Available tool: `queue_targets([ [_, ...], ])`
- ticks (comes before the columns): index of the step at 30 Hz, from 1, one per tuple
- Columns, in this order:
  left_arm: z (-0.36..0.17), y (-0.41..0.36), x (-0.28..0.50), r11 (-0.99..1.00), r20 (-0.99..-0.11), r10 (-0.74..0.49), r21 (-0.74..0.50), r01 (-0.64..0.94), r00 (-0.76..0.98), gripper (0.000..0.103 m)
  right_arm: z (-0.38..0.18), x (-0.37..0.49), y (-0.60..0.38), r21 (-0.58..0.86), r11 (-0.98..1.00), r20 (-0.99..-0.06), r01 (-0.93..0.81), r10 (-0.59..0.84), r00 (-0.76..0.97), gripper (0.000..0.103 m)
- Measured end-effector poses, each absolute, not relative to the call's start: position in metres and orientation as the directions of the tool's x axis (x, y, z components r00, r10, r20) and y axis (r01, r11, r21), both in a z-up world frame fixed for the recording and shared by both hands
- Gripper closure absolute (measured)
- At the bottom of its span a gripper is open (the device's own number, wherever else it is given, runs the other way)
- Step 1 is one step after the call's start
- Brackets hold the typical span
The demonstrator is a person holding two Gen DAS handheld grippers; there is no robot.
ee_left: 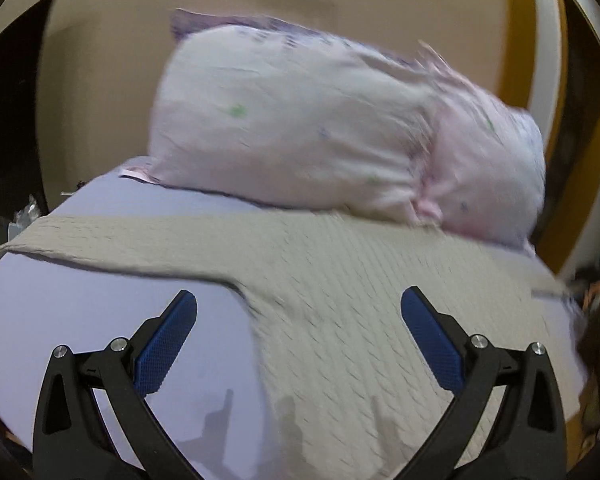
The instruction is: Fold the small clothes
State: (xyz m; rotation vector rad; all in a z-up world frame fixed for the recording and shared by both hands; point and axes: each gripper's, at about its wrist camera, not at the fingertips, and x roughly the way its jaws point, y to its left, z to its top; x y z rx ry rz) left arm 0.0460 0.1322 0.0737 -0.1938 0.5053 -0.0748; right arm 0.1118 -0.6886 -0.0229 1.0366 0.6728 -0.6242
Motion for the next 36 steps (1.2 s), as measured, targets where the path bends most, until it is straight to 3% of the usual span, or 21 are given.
queue_targets([
  [1, 0.073, 0.141, 0.050, 0.980, -0.510, -0.089, -0.200, -0.017, 0.855, 0.001, -0.026, 0.115, -0.690, 0.550, 0.380, -0.753, 0.744, -0.159, 0.638, 0.091],
  [2, 0.072, 0.150, 0.054, 0.979, -0.521, -0.062, -0.196, -0.049, 0.851, 0.001, -0.029, 0.117, -0.693, 0.539, 0.385, -0.759, 0.749, -0.164, 0.630, 0.094],
  [5, 0.067, 0.190, 0.064, 0.963, -0.551, 0.025, -0.211, -0.167, 0.834, 0.001, -0.015, 0.124, -0.678, 0.541, 0.456, -0.715, 0.707, -0.194, 0.672, 0.096],
  [9, 0.059, 0.236, 0.067, 0.925, -0.570, 0.077, -0.265, -0.271, 0.818, 0.001, 0.060, 0.152, -0.592, 0.468, 0.730, -0.568, 0.497, -0.182, 0.803, 0.097],
  [14, 0.049, 0.285, 0.075, 0.849, -0.613, 0.109, -0.353, -0.394, 0.783, 0.001, 0.125, 0.184, -0.410, 0.363, 0.929, -0.449, 0.066, 0.113, 0.886, 0.097],
  [17, 0.042, 0.306, 0.083, 0.797, -0.639, 0.080, -0.420, -0.434, 0.765, 0.001, 0.122, 0.198, -0.296, 0.350, 0.919, -0.456, -0.182, 0.336, 0.824, 0.097],
  [19, 0.037, 0.318, 0.089, 0.760, -0.649, 0.064, -0.461, -0.459, 0.758, 0.001, 0.100, 0.208, -0.219, 0.359, 0.875, -0.519, -0.324, 0.475, 0.710, 0.096],
  [21, 0.033, 0.330, 0.096, 0.720, -0.658, 0.052, -0.496, -0.484, 0.751, 0.003, 0.076, 0.212, -0.161, 0.376, 0.830, -0.601, -0.412, 0.557, 0.573, 0.091],
  [23, 0.026, 0.343, 0.101, 0.674, -0.668, 0.051, -0.526, -0.519, 0.743, 0.004, 0.067, 0.201, -0.133, 0.402, 0.793, -0.629, -0.458, 0.603, 0.490, 0.074],
  [25, 0.020, 0.354, 0.105, 0.640, -0.683, 0.060, -0.533, -0.553, 0.728, 0.005, 0.075, 0.181, -0.136, 0.394, 0.786, -0.595, -0.476, 0.613, 0.520, 0.041],
  [31, 0.012, 0.389, 0.121, 0.538, -0.681, 0.069, -0.589, -0.602, 0.729, 0.017, 0.104, 0.151, -0.192, 0.345, 0.836, -0.547, -0.427, 0.548, 0.633, 0.027],
  [34, 0.008, 0.406, 0.127, 0.486, -0.681, 0.087, -0.608, -0.628, 0.727, 0.034, 0.116, 0.155, -0.223, 0.345, 0.851, -0.548, -0.395, 0.525, 0.651, 0.025],
  [35, 0.007, 0.410, 0.128, 0.476, -0.688, 0.097, -0.603, -0.640, 0.719, 0.051, 0.115, 0.154, -0.230, 0.345, 0.854, -0.548, -0.389, 0.520, 0.655, 0.024],
  [36, 0.004, 0.414, 0.129, 0.470, -0.705, 0.105, -0.587, -0.659, 0.702, 0.075, 0.114, 0.154, -0.236, 0.347, 0.856, -0.547, -0.383, 0.517, 0.659, 0.024],
])
